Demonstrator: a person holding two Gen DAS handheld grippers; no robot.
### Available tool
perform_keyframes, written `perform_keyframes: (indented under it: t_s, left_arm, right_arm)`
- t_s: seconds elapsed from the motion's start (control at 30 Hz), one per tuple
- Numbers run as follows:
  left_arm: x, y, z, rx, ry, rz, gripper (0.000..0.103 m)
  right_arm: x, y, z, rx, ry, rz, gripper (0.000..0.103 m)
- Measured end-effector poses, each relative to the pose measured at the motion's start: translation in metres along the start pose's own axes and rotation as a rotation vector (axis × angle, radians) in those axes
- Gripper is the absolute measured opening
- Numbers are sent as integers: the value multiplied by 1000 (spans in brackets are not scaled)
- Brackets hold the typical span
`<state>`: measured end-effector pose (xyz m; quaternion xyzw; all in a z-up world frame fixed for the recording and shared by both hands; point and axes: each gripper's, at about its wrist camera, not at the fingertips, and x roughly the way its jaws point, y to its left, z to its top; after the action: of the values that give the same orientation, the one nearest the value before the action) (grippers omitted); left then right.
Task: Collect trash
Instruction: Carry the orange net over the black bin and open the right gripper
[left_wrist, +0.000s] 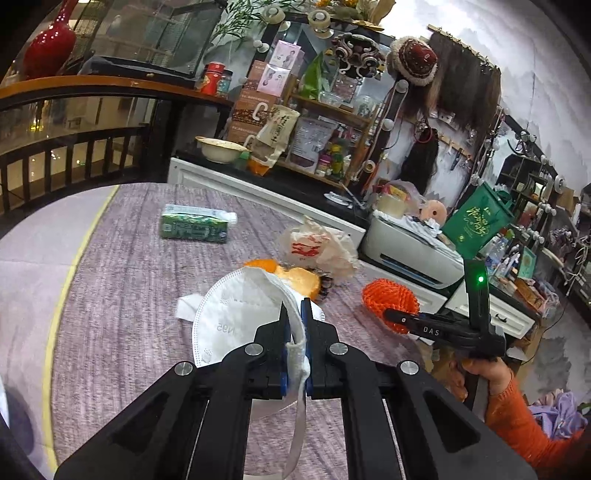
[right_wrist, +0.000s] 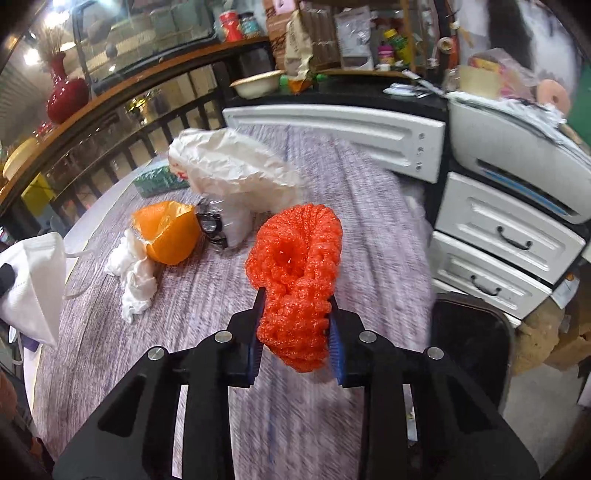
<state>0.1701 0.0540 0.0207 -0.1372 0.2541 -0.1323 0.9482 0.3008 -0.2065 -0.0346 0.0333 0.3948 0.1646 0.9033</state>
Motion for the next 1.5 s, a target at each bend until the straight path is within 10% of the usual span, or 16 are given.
perform_keyframes:
  t_s: [0.47, 0.93, 1.13, 1.5]
  left_arm:
    - [36, -72, -3, 31, 27, -174, 6]
    - [65, -125, -5, 54, 64, -279, 6]
    - [76, -141, -12, 70, 98, -308, 6]
    - [99, -174, -30, 121, 178, -373, 6]
  right_arm:
    - [-47, -79, -46, 163, -89, -160, 30]
    - [-2, -148, -102, 330, 68, -260, 30]
    - [24, -167, -125, 406, 119, -295, 71]
    - [0, -169, -134, 439, 104, -302, 75]
